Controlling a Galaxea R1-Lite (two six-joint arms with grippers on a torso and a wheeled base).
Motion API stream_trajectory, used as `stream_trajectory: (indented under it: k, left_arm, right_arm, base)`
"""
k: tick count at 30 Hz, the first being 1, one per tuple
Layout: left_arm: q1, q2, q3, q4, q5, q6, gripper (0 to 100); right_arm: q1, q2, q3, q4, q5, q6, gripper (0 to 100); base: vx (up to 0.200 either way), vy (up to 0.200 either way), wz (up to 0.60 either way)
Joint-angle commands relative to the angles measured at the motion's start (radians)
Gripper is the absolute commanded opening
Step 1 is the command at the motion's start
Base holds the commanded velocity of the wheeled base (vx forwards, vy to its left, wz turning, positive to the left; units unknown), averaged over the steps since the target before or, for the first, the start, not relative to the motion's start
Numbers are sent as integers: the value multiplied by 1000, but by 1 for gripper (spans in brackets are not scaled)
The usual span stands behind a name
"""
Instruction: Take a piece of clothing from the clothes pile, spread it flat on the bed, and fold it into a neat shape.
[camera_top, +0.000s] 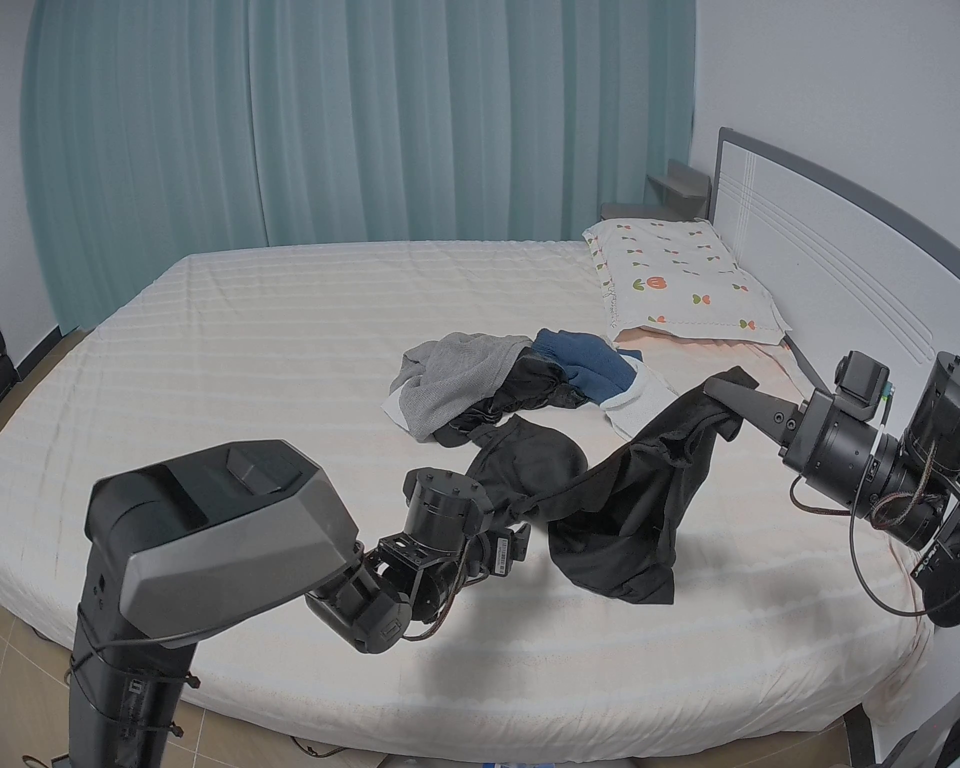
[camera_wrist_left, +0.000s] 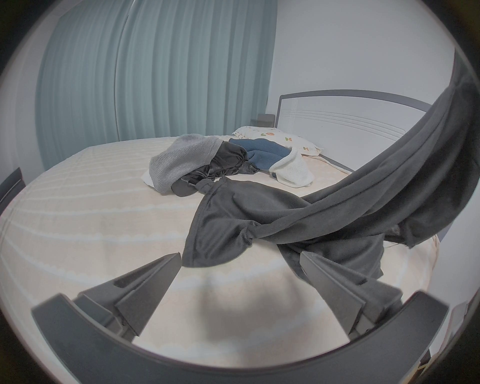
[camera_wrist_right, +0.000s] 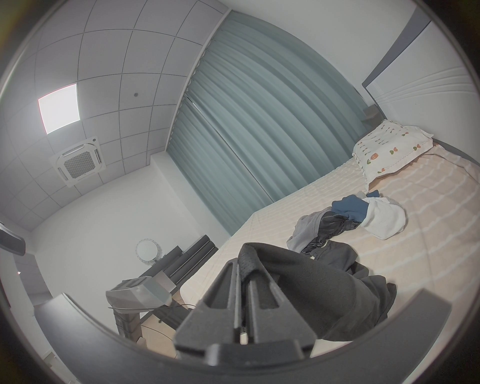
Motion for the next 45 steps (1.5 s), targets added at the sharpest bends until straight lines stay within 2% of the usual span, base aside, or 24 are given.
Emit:
stream_trajectory:
  k: [1, 8, 12, 21, 22, 26, 31, 34, 37, 41, 43, 45]
  left_arm:
    - [1, 90, -80, -3, -1, -18, 100]
    - [6, 154, -151, -3, -2, -36, 100]
    - [9, 179, -209, -2, -1, -82, 100]
    - [40, 251, -320, 11, 10, -99, 100]
    - [43, 254, -321, 12, 10, -107, 0]
    - [63, 278, -360, 14, 12, -136, 0]
    - [69, 246, -323, 12, 47, -203, 0]
    - [69, 117, -221, 34, 61, -257, 0]
    - [66, -44, -123, 121, 61, -294, 0]
    - [63, -223, -96, 247, 59, -386, 0]
    - [63, -367, -94, 379, 58, -470, 0]
    - [64, -415, -85, 414, 56, -492, 0]
  right_arm:
    - [22, -31, 0, -2, -4, -2, 0]
    - [103, -73, 10, 1, -56, -8, 0]
    - [130, -62, -25, 1, -67, -11, 0]
    - [120, -81, -91, 7, -67, -11, 0]
    - [117, -79, -94, 7, -67, -11, 0]
    - [81, -59, -93, 4, -61, -11, 0]
    - [40, -13, -60, 1, -60, 0, 0]
    - [14, 24, -30, 1, -53, 3, 0]
    - [19, 99, 1, -3, -56, 4, 0]
    - [32, 220, 7, -46, -64, 0, 0]
    - [29, 323, 7, -167, -72, 1, 0]
    - [26, 361, 6, -226, -86, 3, 0]
  base:
    - [0, 0, 0]
    - [0, 0, 0]
    - [0, 0, 0]
    - [0, 0, 0]
    - [0, 0, 0]
    - [0, 0, 0]
    - [0, 0, 0]
    - [0, 0, 0]
    - [0, 0, 0]
    - [0, 0, 0]
    - [0, 0, 0]
    - [0, 0, 0]
